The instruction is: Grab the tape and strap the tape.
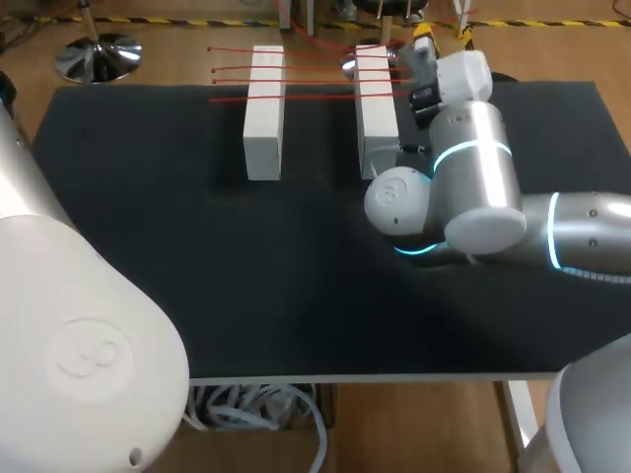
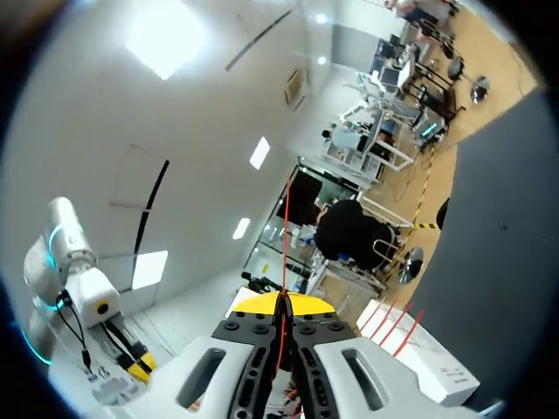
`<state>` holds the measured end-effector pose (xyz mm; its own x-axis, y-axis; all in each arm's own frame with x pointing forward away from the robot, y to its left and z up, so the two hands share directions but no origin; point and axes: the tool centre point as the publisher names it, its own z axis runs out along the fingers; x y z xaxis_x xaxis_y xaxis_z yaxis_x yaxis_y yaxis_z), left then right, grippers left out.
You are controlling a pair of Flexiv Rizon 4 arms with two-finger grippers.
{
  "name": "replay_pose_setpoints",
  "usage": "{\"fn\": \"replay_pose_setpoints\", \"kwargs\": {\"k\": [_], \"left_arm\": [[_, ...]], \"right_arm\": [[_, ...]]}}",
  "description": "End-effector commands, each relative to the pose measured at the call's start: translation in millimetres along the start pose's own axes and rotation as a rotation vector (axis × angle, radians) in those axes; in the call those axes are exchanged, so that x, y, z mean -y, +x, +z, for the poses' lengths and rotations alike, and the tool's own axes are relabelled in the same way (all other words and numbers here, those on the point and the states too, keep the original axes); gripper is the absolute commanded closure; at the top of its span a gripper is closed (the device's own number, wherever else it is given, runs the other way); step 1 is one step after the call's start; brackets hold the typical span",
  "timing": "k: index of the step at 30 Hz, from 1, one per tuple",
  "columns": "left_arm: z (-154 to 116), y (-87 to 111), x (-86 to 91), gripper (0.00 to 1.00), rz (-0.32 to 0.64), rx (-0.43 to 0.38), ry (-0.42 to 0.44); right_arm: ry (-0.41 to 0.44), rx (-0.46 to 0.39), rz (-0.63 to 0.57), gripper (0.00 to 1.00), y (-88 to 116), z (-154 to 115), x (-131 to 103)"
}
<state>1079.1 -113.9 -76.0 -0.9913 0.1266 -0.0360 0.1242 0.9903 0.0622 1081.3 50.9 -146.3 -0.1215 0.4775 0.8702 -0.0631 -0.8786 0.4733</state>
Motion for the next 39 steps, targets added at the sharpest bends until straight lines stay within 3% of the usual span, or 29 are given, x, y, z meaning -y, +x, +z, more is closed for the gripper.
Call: {"fn": "replay_pose_setpoints", "kwargs": {"k": [1,7,14,21,32,39], "left_arm": [[0.0,0.6,0.4,1.0,-0.001,0.0,-0.002],[0.0,0.6,0.4,1.0,-0.001,0.0,-0.002],[0.0,0.6,0.4,1.0,-0.001,0.0,-0.002],[0.0,0.6,0.4,1.0,-0.001,0.0,-0.002],[0.0,0.6,0.4,1.0,-0.001,0.0,-0.002],[0.0,0.6,0.4,1.0,-0.001,0.0,-0.002]], "right_arm": [[0.051,0.215,-0.163,1.0,19.4,3.2,-3.9],[0.155,0.175,-0.344,1.0,39.7,3.1,0.7],[0.186,0.134,-0.66,1.0,52.1,0.8,2.9],[0.207,0.138,-0.888,1.0,57.6,-3.4,3.3],[0.285,0.067,-1.33,1.0,62.6,-2.8,7.1],[0.37,-0.011,-1.478,1.0,65.8,1.0,10.5]]}}
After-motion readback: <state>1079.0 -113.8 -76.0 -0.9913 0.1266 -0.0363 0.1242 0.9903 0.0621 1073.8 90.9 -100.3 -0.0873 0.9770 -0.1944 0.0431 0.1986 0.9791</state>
